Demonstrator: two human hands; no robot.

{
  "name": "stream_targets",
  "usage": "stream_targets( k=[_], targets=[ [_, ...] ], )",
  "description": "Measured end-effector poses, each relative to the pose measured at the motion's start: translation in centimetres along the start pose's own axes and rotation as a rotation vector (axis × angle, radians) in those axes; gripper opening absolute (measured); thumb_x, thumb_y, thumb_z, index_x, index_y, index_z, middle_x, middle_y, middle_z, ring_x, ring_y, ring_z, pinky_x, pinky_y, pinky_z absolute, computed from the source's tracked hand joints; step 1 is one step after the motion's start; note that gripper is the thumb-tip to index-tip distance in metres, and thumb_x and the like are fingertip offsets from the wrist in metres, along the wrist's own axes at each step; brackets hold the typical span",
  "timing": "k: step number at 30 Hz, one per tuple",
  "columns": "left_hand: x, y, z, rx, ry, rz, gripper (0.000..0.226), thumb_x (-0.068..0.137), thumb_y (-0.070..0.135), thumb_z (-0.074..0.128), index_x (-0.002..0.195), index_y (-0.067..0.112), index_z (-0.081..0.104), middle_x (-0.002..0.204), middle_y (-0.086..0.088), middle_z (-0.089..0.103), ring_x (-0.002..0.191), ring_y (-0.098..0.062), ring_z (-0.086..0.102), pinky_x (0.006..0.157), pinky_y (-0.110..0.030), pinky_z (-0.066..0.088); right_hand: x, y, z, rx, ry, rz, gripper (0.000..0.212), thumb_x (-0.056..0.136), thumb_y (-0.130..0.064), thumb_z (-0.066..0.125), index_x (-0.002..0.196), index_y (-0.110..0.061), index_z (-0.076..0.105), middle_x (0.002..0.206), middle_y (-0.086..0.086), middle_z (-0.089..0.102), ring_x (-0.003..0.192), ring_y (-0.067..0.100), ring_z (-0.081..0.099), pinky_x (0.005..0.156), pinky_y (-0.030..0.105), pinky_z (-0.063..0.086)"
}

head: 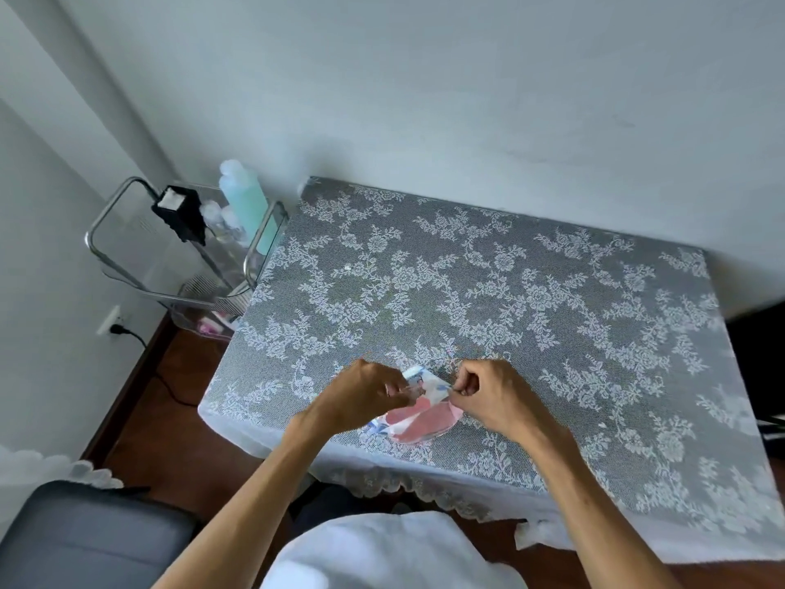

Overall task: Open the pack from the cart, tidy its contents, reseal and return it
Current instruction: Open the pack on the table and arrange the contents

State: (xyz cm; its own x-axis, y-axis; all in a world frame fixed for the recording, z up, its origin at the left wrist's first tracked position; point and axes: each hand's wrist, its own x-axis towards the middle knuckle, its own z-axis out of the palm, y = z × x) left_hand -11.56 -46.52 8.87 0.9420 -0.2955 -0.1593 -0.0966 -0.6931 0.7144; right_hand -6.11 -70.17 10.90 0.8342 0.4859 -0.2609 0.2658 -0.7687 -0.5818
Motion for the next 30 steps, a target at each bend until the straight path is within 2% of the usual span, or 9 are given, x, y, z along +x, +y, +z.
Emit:
stream_targets(
  k=[4,6,8,10,14,19,23,26,30],
  targets=[
    [-0.9,-1.2,-0.1,-0.152,-0.059,-0.085,0.021,0.085,0.031,0.074,0.1,0.016,0.075,0.091,0.008,0.074,0.073,0.001,0.066,0.067,-0.015,0.054,0.3,0.6,-0.1,-0.006,-0.031,0.002,0.02,0.08,-0.025,0.076,0.083,-0.03,0.057,0.086,-0.016,0.06,0.07,0.001,0.06,0.057,0.017,0.052],
    [-0.8,-1.2,0.0,-0.19,-0.043,-0.088,0.019,0.083,0.028,0.077,0.098,0.016,0.075,0.088,0.007,0.075,0.074,-0.002,0.067,0.069,-0.019,0.056,0.7,0.5,0.1,-0.016,-0.086,-0.033,0.031,0.077,-0.03,0.078,0.101,-0.031,0.058,0.097,-0.018,0.054,0.08,0.001,0.055,0.066,0.018,0.048],
    [-0.5,-0.9,0.0,-0.214,-0.027,-0.088,0.016,0.081,0.025,0.079,0.095,0.016,0.075,0.084,0.007,0.074,0.072,0.0,0.066,0.067,-0.017,0.054,1.3,0.3,0.4,-0.032,-0.145,-0.051,0.048,0.075,-0.034,0.078,0.118,-0.03,0.057,0.108,-0.015,0.048,0.092,0.005,0.052,0.078,0.025,0.047],
    [-0.2,-0.6,-0.1,-0.21,-0.03,-0.077,0.014,0.082,0.023,0.079,0.093,0.015,0.075,0.082,0.007,0.074,0.071,0.002,0.065,0.066,-0.015,0.052,1.7,-0.1,0.6,-0.034,-0.176,-0.054,0.037,0.078,-0.028,0.077,0.112,-0.028,0.062,0.11,-0.01,0.052,0.097,0.009,0.054,0.08,0.026,0.05],
    [-0.4,-0.3,-0.4,-0.187,-0.038,-0.078,0.014,0.083,0.02,0.078,0.094,0.014,0.072,0.086,0.002,0.074,0.078,-0.008,0.069,0.072,-0.025,0.058,1.7,0.1,0.7,0.044,-0.181,-0.036,0.014,0.083,-0.019,0.073,0.094,-0.024,0.066,0.097,-0.009,0.061,0.078,0.003,0.06,0.069,0.019,0.056],
    [-1.1,-0.7,-1.8,-0.249,-0.165,-0.118,0.028,0.085,0.016,0.075,0.113,0.015,0.071,0.094,0.009,0.071,0.085,0.003,0.066,0.072,-0.01,0.05,1.6,0.3,0.1,0.109,-0.179,-0.001,0.011,0.085,-0.022,0.071,0.096,-0.02,0.068,0.093,-0.005,0.067,0.077,0.004,0.064,0.062,0.017,0.055],
    [-1.5,-1.0,-2.2,-0.3,-0.218,-0.155,0.035,0.082,0.012,0.077,0.116,0.014,0.07,0.102,0.0,0.072,0.094,-0.011,0.068,0.083,-0.021,0.056,1.6,0.5,0.1,0.14,-0.168,0.009,0.013,0.084,-0.02,0.072,0.096,-0.018,0.069,0.096,-0.003,0.069,0.081,0.006,0.065,0.067,0.019,0.056],
    [-1.5,-1.0,-1.9,-0.316,-0.188,-0.166,0.032,0.079,0.011,0.08,0.109,0.014,0.072,0.098,-0.004,0.072,0.091,-0.015,0.067,0.084,-0.026,0.057,1.4,0.8,0.4,0.141,-0.173,0.017,0.012,0.084,-0.022,0.073,0.095,-0.02,0.069,0.086,-0.01,0.066,0.074,0.001,0.063,0.06,0.017,0.054],
    [-1.3,-1.1,-1.3,-0.256,-0.106,-0.141,0.027,0.077,0.013,0.082,0.103,0.016,0.073,0.084,0.005,0.068,0.072,0.004,0.06,0.069,-0.012,0.049,0.9,1.3,0.7,0.159,-0.165,0.021,0.01,0.083,-0.02,0.073,0.088,-0.026,0.066,0.085,-0.007,0.066,0.068,0.003,0.064,0.055,0.016,0.054]
  ],
)
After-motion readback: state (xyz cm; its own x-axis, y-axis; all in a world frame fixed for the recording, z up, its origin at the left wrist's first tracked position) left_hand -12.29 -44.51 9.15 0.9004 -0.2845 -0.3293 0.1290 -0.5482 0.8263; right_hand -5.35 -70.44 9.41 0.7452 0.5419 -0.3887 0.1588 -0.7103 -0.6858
